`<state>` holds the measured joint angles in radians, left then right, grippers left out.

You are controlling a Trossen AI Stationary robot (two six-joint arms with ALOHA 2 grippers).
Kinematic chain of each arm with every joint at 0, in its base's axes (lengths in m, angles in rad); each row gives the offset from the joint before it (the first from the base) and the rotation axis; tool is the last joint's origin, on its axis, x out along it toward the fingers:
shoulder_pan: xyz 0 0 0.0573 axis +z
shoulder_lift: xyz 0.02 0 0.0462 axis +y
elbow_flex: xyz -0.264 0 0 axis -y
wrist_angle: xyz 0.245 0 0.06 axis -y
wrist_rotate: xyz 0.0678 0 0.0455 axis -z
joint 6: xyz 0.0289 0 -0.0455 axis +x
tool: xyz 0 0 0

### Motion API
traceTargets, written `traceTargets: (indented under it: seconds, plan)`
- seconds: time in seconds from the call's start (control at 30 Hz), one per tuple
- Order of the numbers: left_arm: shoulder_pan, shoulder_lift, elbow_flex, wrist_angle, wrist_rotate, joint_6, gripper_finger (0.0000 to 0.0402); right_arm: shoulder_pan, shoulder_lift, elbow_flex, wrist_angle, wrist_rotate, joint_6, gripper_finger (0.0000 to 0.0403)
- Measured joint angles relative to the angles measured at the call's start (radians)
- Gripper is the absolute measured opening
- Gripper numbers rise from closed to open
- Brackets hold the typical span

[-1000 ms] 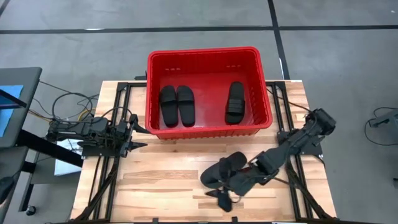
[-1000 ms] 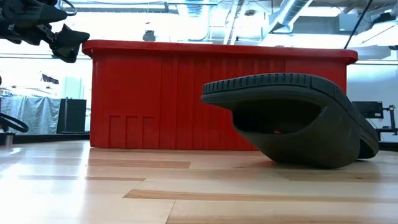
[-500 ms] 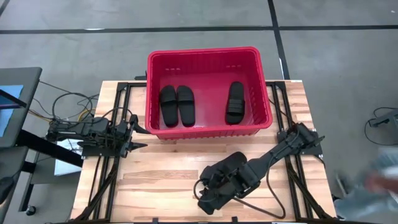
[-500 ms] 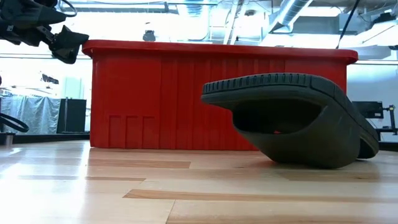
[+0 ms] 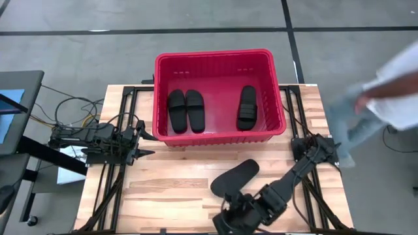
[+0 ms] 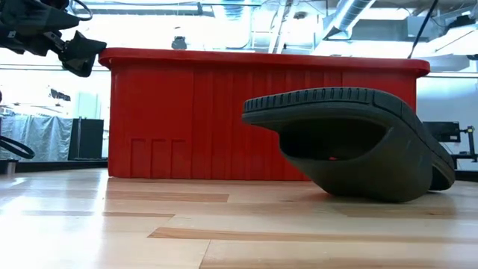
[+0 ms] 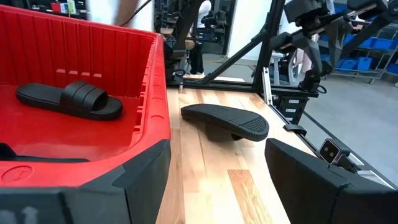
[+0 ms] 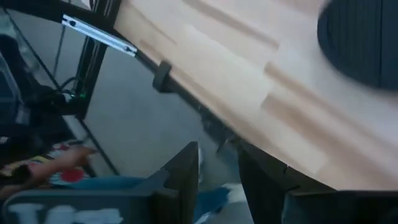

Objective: Pick and place slides into bin
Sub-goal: Put the black slides into the red bin

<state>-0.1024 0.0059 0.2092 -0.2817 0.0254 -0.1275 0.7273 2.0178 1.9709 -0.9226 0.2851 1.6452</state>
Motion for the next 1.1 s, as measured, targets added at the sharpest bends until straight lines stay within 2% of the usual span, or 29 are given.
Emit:
traceTargets:
  seconds: [0.1,0.3,0.37,0.47,0.5,0.57,0.63,0.73,0.87,1.1]
  plan:
    - [0.0,0.0,0.0,0.0,0.0,0.0,0.0258,0.031,0.0,-0.007,0.014,0.0,0.044,0.0102]
    - [0.0,0.0,0.0,0.0,0.0,0.0,0.0258,0.026,0.0,-0.031,0.015,0.009,0.001,0.0102]
    - [0.0,0.0,0.0,0.0,-0.001,0.0,0.0258,0.013,0.0,-0.034,0.059,0.104,-0.085,0.0102]
    - [0.0,0.0,0.0,0.001,-0.001,0.0,0.0258,-0.002,0.0,-0.033,0.23,0.366,-0.389,0.0102]
    - [0.0,0.0,0.0,0.001,-0.001,0.0,0.0258,-0.014,-0.001,-0.033,0.289,0.425,-0.502,0.0102]
    - [0.0,0.0,0.0,0.001,-0.002,0.0,0.0258,-0.041,-0.015,-0.034,0.407,0.473,-0.755,0.0102]
    - [0.0,0.0,0.0,0.001,-0.002,0.0,0.0258,-0.088,-0.042,-0.034,0.546,0.448,-1.008,0.0102]
    - [0.0,0.0,0.0,0.001,-0.003,0.0,0.0258,-0.163,-0.105,-0.033,0.661,0.342,-1.298,0.0102]
    - [0.0,0.0,0.0,0.001,-0.003,0.0,0.0258,-0.257,-0.218,-0.033,0.651,0.201,-1.529,0.0102]
    - [0.0,0.0,0.0,0.001,-0.003,0.0,0.0258,-0.348,-0.442,-0.031,0.576,0.204,-1.968,0.0102]
